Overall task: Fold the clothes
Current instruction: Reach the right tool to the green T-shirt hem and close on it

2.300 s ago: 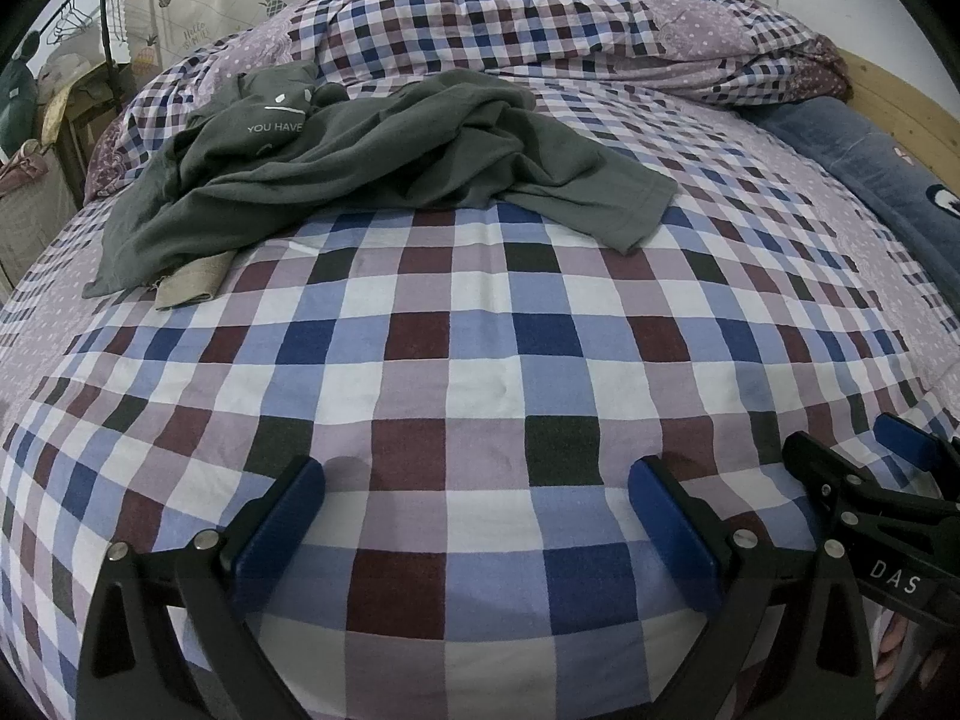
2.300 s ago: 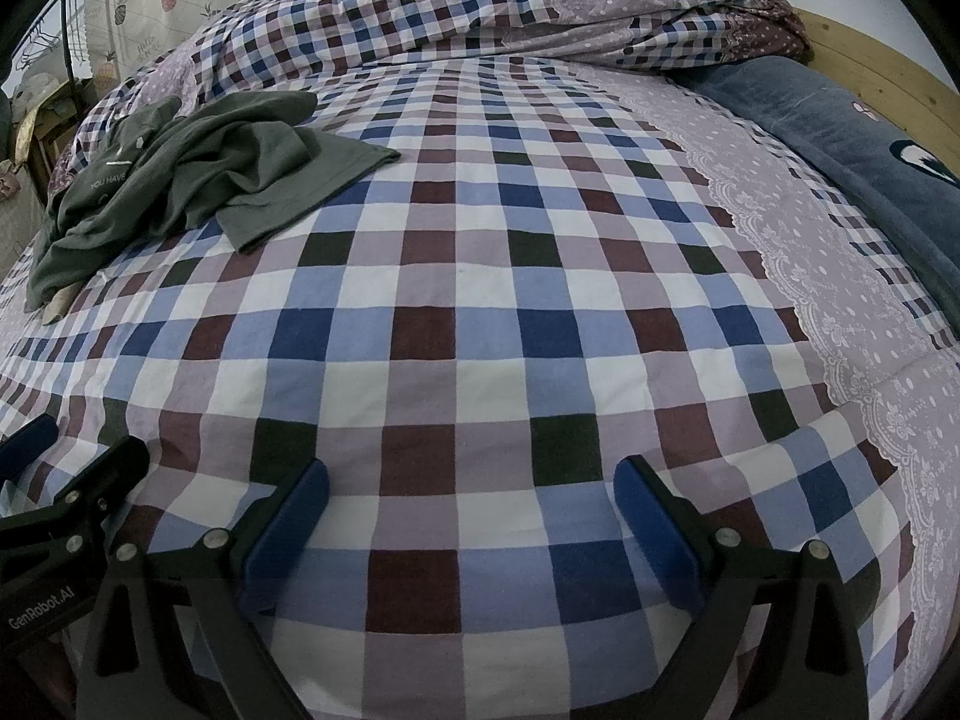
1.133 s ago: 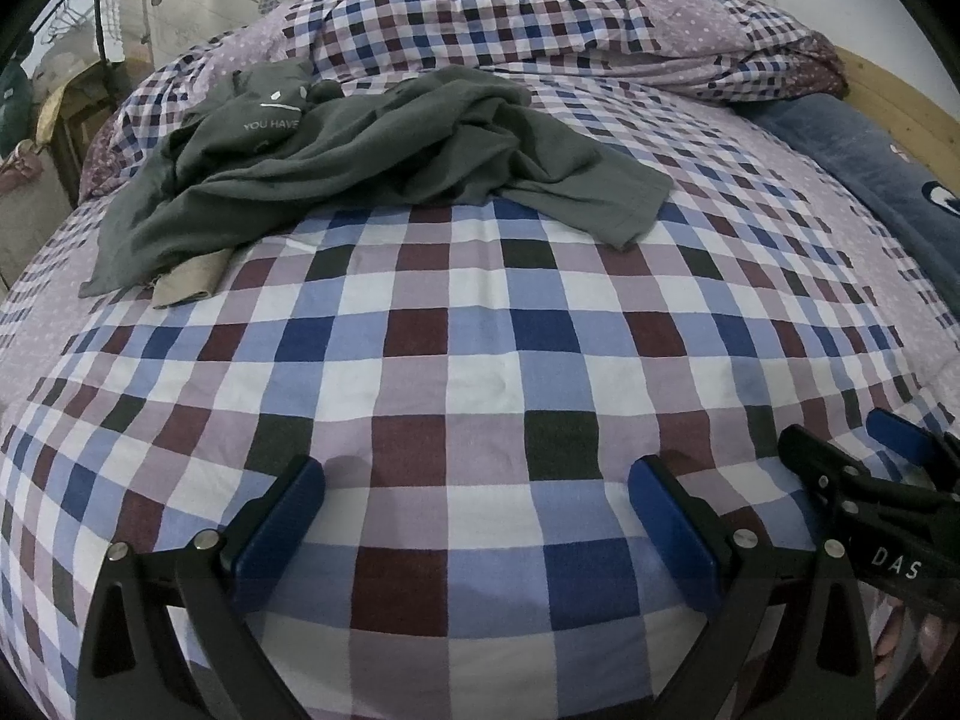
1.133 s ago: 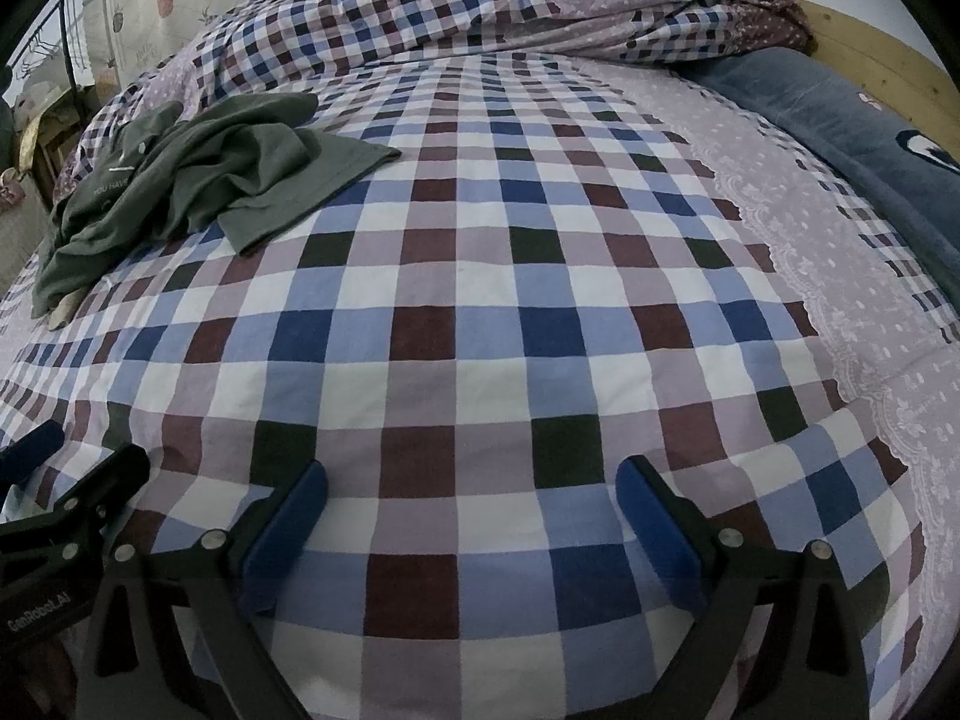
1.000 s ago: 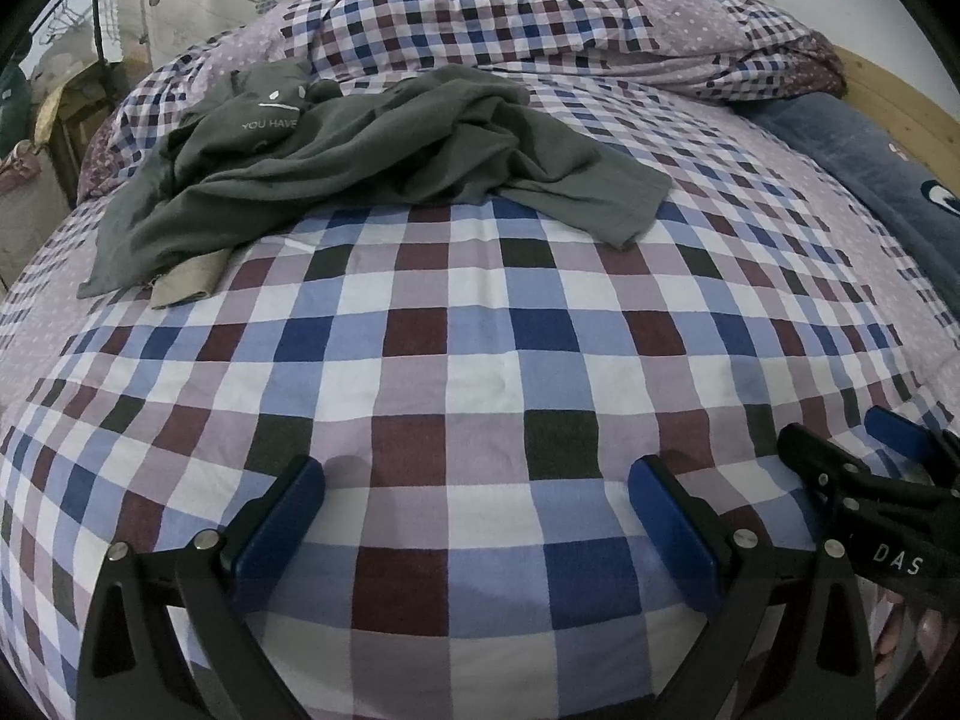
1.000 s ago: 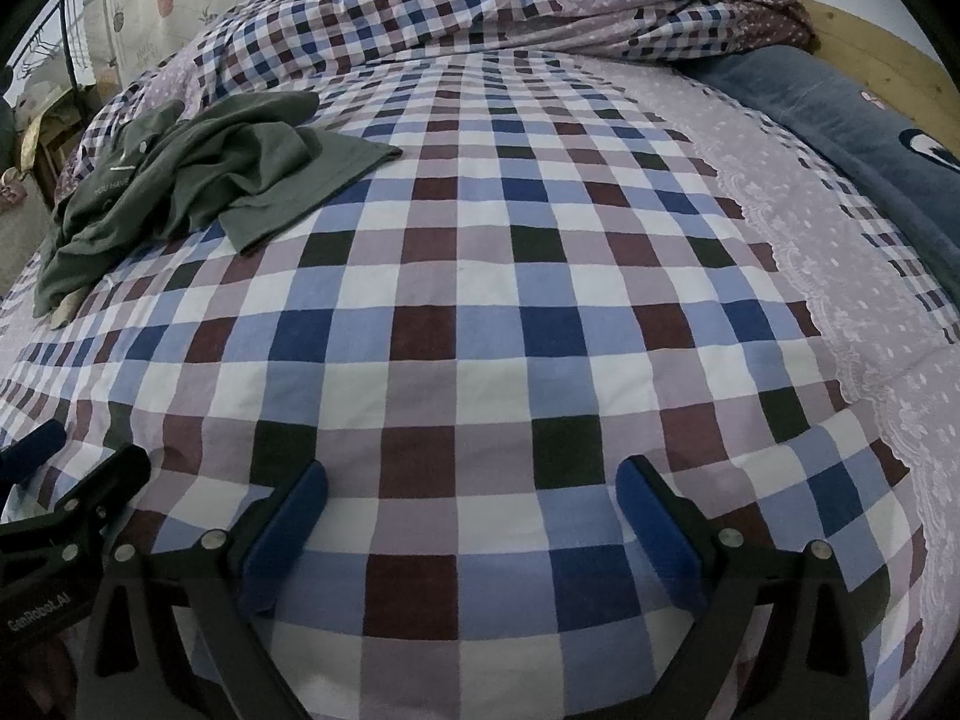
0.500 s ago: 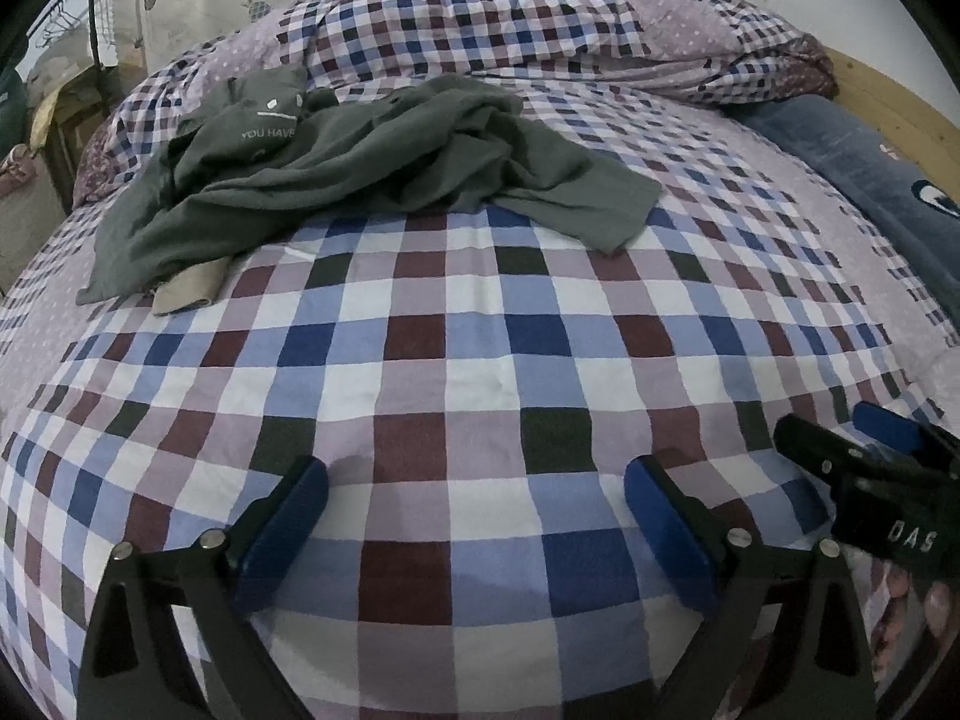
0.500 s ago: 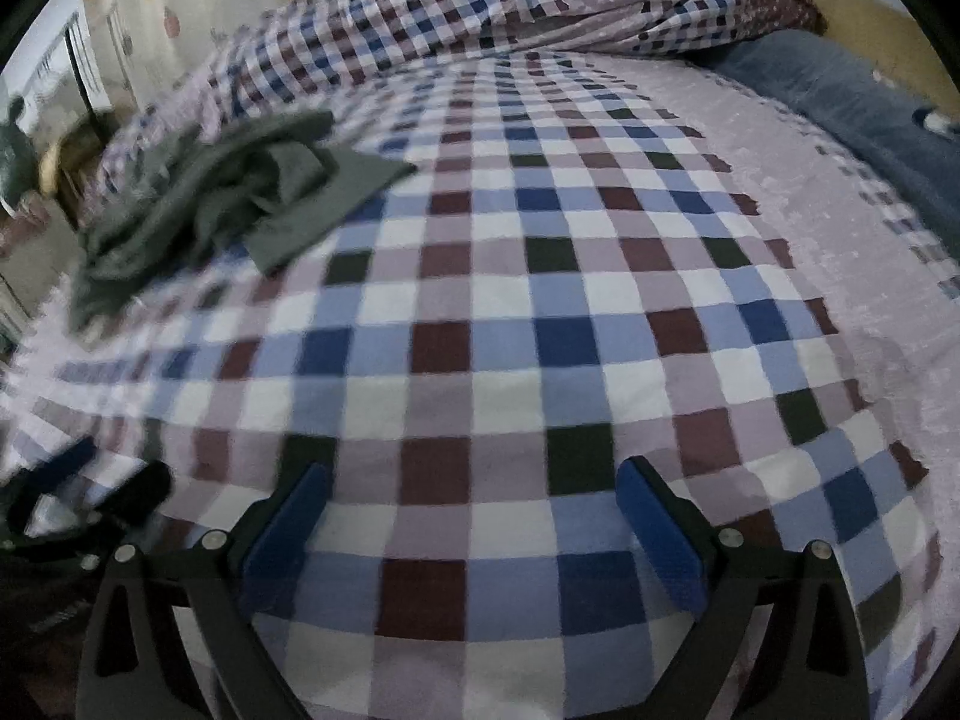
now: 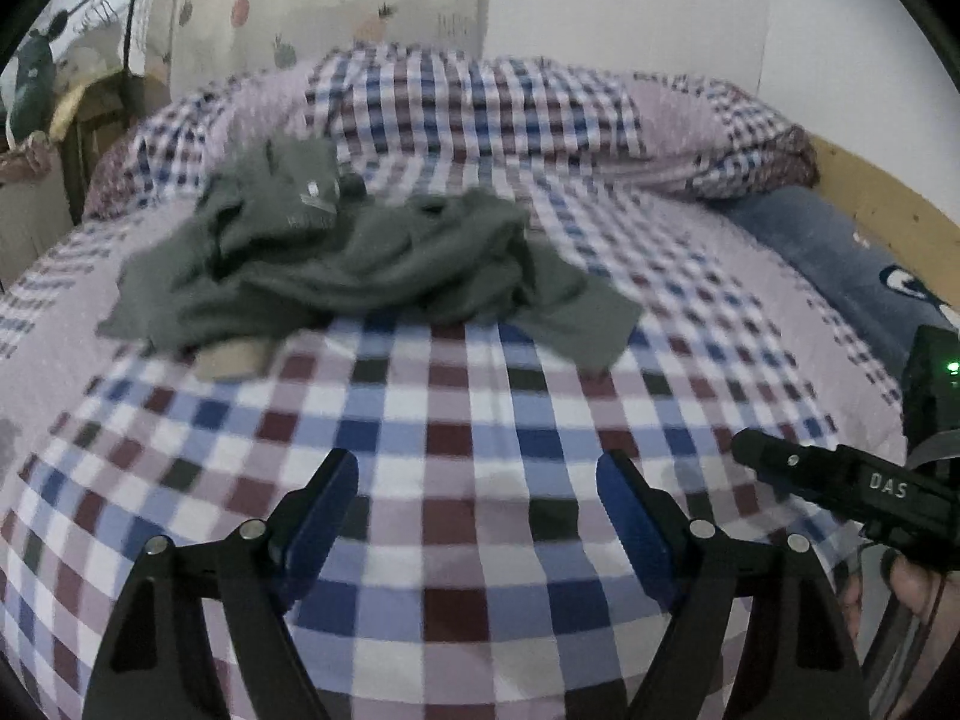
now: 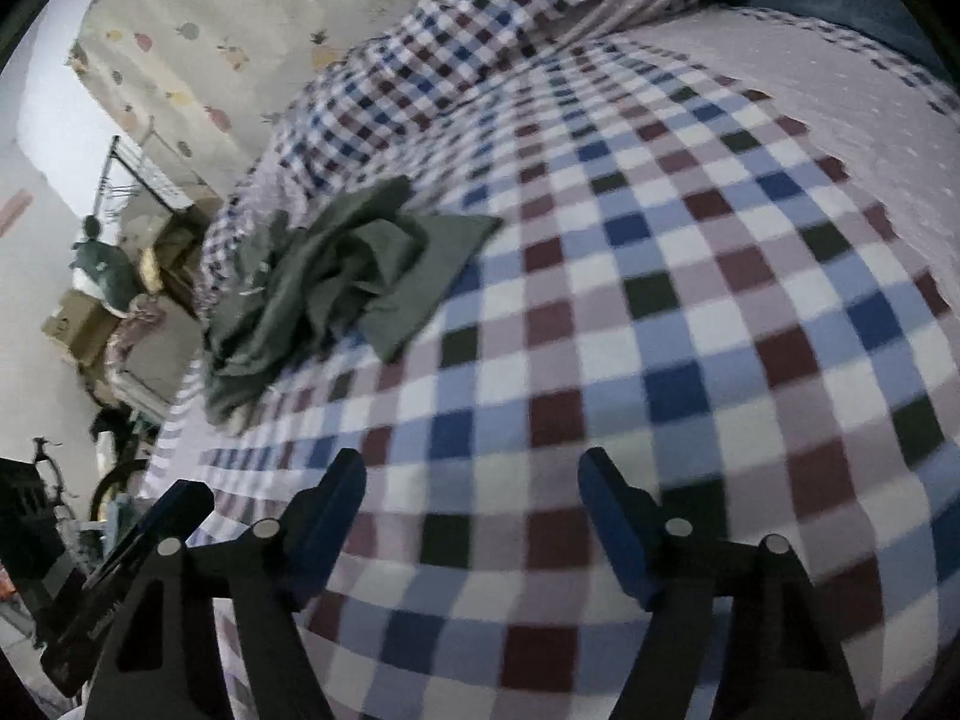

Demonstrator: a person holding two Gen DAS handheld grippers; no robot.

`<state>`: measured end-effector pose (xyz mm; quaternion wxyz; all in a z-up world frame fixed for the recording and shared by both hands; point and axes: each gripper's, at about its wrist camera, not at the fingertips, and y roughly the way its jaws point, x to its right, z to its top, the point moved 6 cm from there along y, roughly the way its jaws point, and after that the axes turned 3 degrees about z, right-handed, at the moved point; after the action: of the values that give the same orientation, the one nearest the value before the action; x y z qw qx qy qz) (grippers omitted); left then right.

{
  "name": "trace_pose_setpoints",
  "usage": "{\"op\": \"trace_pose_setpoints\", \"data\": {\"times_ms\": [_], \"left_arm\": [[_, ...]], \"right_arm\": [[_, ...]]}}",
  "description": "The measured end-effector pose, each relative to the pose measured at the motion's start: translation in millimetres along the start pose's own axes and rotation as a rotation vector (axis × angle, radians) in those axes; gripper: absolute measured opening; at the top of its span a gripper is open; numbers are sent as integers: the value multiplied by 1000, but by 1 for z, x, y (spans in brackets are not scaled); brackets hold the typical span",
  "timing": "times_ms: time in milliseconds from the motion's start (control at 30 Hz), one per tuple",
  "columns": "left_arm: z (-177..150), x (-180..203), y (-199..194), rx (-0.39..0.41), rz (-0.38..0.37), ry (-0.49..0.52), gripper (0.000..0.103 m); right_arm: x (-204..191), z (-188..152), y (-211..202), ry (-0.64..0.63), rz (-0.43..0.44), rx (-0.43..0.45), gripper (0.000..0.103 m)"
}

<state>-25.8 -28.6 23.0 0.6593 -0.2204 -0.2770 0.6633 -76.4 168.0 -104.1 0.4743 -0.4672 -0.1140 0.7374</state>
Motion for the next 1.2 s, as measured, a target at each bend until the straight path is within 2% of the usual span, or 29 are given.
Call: {"op": "trace_pose_setpoints", "data": {"times_ms": [100, 367, 500, 633, 933, 1067, 1100, 1167, 1200], "left_arm": [[8, -10, -4, 24, 1, -24, 86], [10, -39, 0, -21, 4, -118, 86], [10, -46, -1, -28, -4, -145, 86], [11, -53, -4, -25, -7, -162, 86], [13, -67, -8, -29, -29, -226, 86], [14, -67, -9, -28, -40, -231, 86], [14, -68, -9, -29, -44, -236, 86], [14, -69, -10, -30, -47, -248, 86], [14, -70, -10, -32, -48, -255, 86]], "right_arm": [[-3, 14, 11, 21, 44, -14, 76], [-6, 58, 47, 90, 75, -43, 76], [-4, 75, 65, 100, 40, -54, 75], [-3, 86, 85, 79, -26, -67, 68], [-1, 104, 122, 57, -88, -70, 67], [0, 103, 125, 45, -111, -54, 65], [0, 101, 123, 37, -132, -42, 60], [1, 98, 122, 22, -175, -28, 40], [1, 96, 121, 16, -194, -25, 16]]}}
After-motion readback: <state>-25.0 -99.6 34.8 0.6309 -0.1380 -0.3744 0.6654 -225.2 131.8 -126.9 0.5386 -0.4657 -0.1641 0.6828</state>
